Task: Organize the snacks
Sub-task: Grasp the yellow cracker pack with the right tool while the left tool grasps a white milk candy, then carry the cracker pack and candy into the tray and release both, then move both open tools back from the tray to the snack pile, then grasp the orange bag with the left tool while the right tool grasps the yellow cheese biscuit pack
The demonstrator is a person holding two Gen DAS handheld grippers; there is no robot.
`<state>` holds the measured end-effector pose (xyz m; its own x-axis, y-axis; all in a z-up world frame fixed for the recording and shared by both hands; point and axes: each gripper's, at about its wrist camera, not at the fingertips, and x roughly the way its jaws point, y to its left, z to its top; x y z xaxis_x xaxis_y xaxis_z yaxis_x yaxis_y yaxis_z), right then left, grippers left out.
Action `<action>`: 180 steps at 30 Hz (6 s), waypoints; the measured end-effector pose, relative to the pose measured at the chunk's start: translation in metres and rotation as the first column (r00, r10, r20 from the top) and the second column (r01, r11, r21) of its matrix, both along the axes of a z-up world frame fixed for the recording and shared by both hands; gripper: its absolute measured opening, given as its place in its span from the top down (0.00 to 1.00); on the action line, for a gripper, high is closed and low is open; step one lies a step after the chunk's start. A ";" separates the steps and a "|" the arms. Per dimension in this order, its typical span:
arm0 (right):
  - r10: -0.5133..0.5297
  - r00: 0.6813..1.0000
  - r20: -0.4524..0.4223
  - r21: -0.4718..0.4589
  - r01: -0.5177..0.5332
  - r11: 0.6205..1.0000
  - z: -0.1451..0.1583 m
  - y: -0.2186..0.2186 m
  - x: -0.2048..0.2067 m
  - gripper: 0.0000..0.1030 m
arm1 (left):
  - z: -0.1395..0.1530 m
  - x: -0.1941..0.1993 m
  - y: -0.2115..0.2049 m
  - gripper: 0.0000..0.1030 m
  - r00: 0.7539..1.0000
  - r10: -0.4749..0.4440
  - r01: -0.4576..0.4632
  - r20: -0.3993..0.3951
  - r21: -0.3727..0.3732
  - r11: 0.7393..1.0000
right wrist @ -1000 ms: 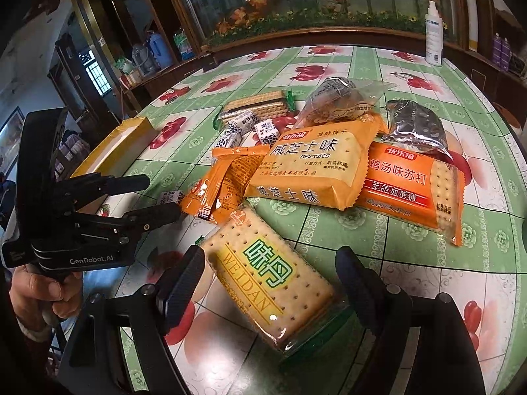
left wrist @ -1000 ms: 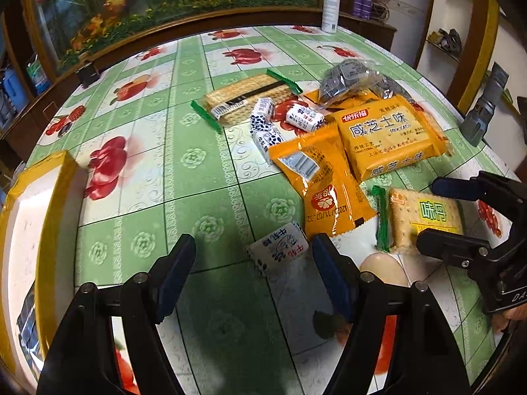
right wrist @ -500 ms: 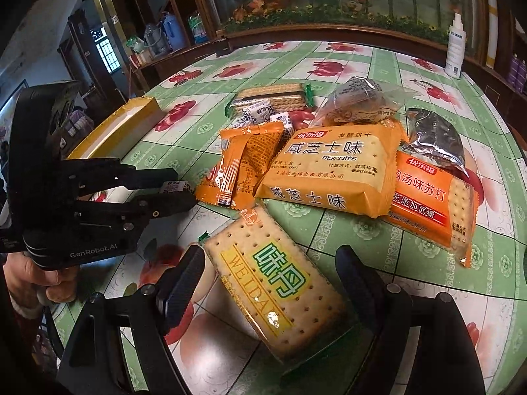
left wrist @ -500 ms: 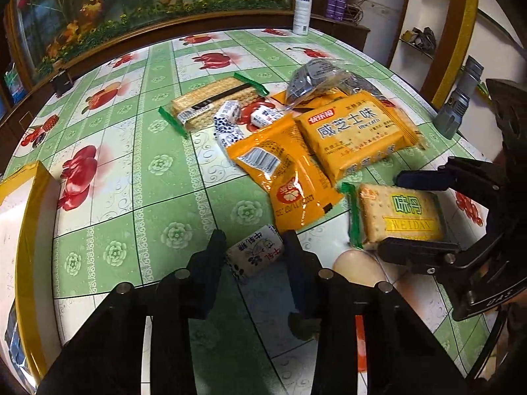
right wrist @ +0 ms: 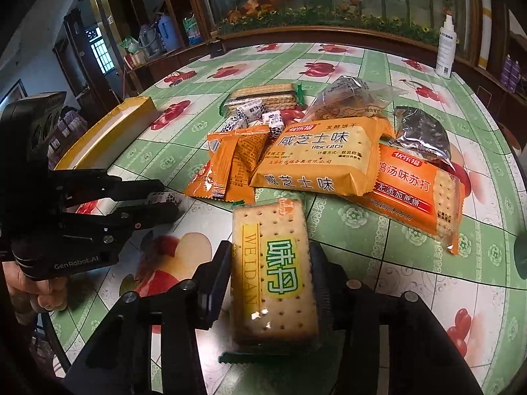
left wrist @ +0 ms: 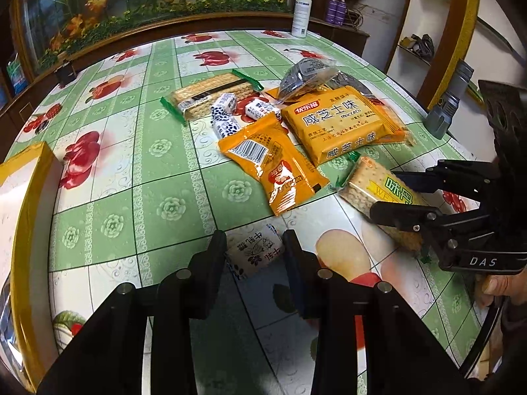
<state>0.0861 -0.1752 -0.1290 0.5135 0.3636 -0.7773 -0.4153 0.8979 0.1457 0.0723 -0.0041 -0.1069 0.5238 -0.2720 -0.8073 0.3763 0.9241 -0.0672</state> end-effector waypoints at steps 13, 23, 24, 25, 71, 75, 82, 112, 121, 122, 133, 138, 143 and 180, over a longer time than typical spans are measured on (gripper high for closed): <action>-0.008 0.999 0.040 0.057 0.006 0.998 0.020 0.001 -0.014 0.54 | 0.016 -0.016 0.033 0.69 0.992 0.125 -0.123 0.028 -0.063 0.990; 0.027 0.996 0.080 0.130 -0.037 0.991 0.046 0.021 -0.023 0.54 | 0.035 -0.038 0.058 0.69 0.976 0.207 -0.200 0.066 -0.088 0.976; 0.032 0.996 0.082 0.136 -0.043 0.990 0.048 0.024 -0.023 0.54 | 0.037 -0.039 0.063 0.69 0.974 0.216 -0.210 0.068 -0.091 0.974; 0.038 0.996 0.084 0.142 -0.049 0.989 0.050 0.027 -0.024 0.54 | 0.038 -0.041 0.067 0.69 0.971 0.228 -0.221 0.069 -0.094 0.971; 0.367 0.930 0.016 0.279 -0.356 0.892 0.041 0.304 0.025 0.52 | 0.020 -0.067 0.232 0.68 0.800 0.599 -0.594 0.047 -0.081 0.800; 0.349 0.937 0.021 0.286 -0.340 0.896 0.042 0.296 0.026 0.41 | 0.023 -0.069 0.228 0.67 0.793 0.607 -0.603 0.059 -0.071 0.795; 0.296 0.954 0.042 0.327 -0.293 0.898 0.056 0.253 0.025 0.39 | 0.034 -0.071 0.218 0.31 0.780 0.618 -0.616 0.098 -0.057 0.786; -0.149 0.989 0.025 0.376 0.128 0.918 0.043 -0.015 0.000 0.30 | 0.054 -0.045 0.083 0.29 0.893 0.430 -0.437 0.131 0.027 0.899; -0.231 0.972 0.033 0.339 0.207 0.918 0.039 -0.059 -0.002 0.29 | 0.045 -0.031 0.045 0.30 0.928 0.359 -0.365 0.104 0.043 0.930; -0.236 0.971 0.034 0.329 0.212 0.920 0.038 -0.061 -0.002 0.29 | 0.043 -0.027 0.040 0.30 0.933 0.348 -0.353 0.095 0.042 0.935; -0.207 0.973 0.103 0.165 0.188 0.968 0.038 -0.042 0.023 0.28 | 0.015 0.033 -0.032 0.30 0.962 0.273 -0.273 -0.021 -0.004 0.962; -0.188 0.977 0.101 0.173 0.169 0.970 0.040 -0.039 0.037 0.25 | 0.000 0.059 -0.046 0.30 0.959 0.276 -0.276 -0.062 0.009 0.961; -0.149 0.985 0.084 0.168 0.133 0.977 0.035 -0.038 0.053 0.24 | -0.007 0.069 -0.045 0.28 0.955 0.294 -0.292 -0.033 0.046 0.955; 0.517 0.856 0.010 -0.365 -0.478 0.799 -0.006 0.090 0.063 0.08 | -0.004 0.032 0.048 0.55 0.952 0.301 -0.303 -0.048 -0.044 0.952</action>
